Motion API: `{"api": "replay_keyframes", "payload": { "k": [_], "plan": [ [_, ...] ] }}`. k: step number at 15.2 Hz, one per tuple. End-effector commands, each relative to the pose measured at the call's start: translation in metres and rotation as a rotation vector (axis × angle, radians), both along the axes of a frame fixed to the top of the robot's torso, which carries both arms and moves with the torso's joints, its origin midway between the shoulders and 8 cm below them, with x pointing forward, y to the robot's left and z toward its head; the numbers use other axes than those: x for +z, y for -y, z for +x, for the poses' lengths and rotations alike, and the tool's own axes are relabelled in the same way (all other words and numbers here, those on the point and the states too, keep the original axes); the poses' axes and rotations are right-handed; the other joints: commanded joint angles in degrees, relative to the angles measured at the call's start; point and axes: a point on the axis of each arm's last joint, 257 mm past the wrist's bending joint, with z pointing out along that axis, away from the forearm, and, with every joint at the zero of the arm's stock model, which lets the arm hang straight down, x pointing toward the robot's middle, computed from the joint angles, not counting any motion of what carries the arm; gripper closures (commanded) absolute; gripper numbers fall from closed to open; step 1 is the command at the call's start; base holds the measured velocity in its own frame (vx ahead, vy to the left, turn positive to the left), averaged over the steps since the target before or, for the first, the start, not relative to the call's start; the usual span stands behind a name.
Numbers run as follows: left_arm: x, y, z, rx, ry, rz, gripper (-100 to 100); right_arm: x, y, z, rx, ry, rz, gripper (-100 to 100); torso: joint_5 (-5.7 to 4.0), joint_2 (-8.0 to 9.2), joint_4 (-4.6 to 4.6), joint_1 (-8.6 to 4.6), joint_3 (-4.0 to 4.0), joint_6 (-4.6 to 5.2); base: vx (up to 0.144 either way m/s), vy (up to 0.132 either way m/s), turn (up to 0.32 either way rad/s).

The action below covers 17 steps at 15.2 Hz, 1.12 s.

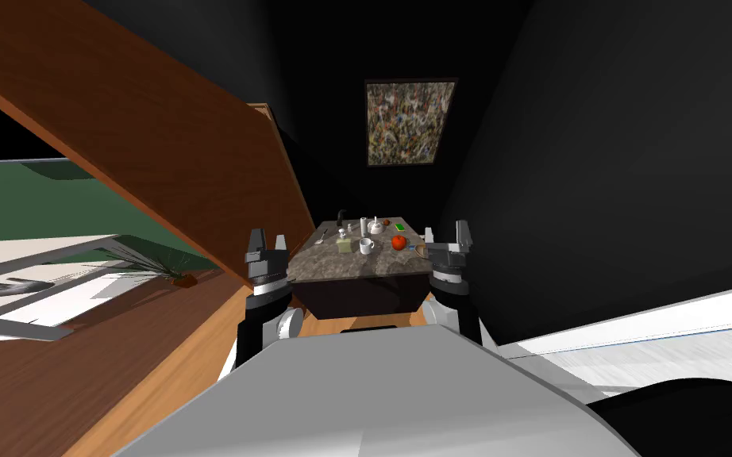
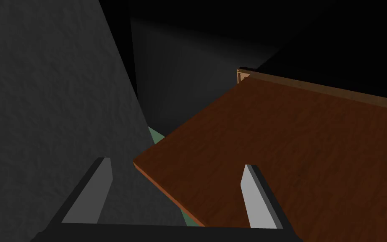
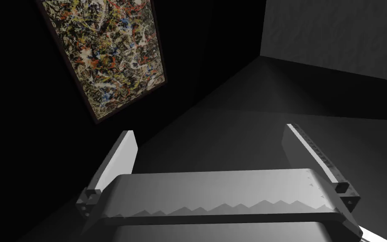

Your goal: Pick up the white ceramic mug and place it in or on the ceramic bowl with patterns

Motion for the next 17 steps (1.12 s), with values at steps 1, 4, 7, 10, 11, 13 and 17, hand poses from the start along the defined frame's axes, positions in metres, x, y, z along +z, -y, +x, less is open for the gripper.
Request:
{"api": "replay_keyframes", "payload": {
  "k": [1,4,7,10,11,13,17],
  "plan": [
    [0.0,0.0,0.0,0.0,0.0,0.0,0,-0.012,-0.004,0.001,0.018,-0.038,-0.029,-100,0.0,0.0,0.0,0.0,0.0,0.0,-0.015,0.031,0.068],
    [0.0,0.0,0.0,0.0,0.0,0.0,0,-0.044,-0.009,0.002,0.051,-0.13,-0.074,-100,0.07,0.17,0.03,0.32,0.09,-0.01,-0.047,0.097,0.093],
    [0.0,0.0,0.0,0.0,0.0,0.0,0,-0.067,-0.013,0.002,0.082,-0.197,-0.116,-100,0.1,0.27,0.05,0.48,0.15,-0.01,-0.055,0.114,0.082],
    [0.0,0.0,0.0,0.0,0.0,0.0,0,-0.094,-0.017,0.0,0.116,-0.275,-0.16,-100,0.08,0.24,0.04,0.36,0.13,-0.01,-0.04,0.083,0.07],
    [0.0,0.0,0.0,0.0,0.0,0.0,0,-0.119,-0.018,-0.002,0.136,-0.34,-0.169,-100,0.08,0.23,0.05,0.35,0.13,-0.01,-0.051,0.101,0.141],
    [0.0,0.0,0.0,0.0,0.0,0.0,0,-0.124,-0.02,-0.005,0.151,-0.359,-0.199,-100,0.09,0.26,0.05,0.41,0.15,-0.01,-0.043,0.097,0.073],
    [0.0,0.0,0.0,0.0,0.0,0.0,0,-0.187,-0.02,-0.022,0.207,-0.534,-0.245,-100,0.09,0.23,0.05,0.37,0.14,0.0,-0.042,0.101,0.093]
  ]
}}
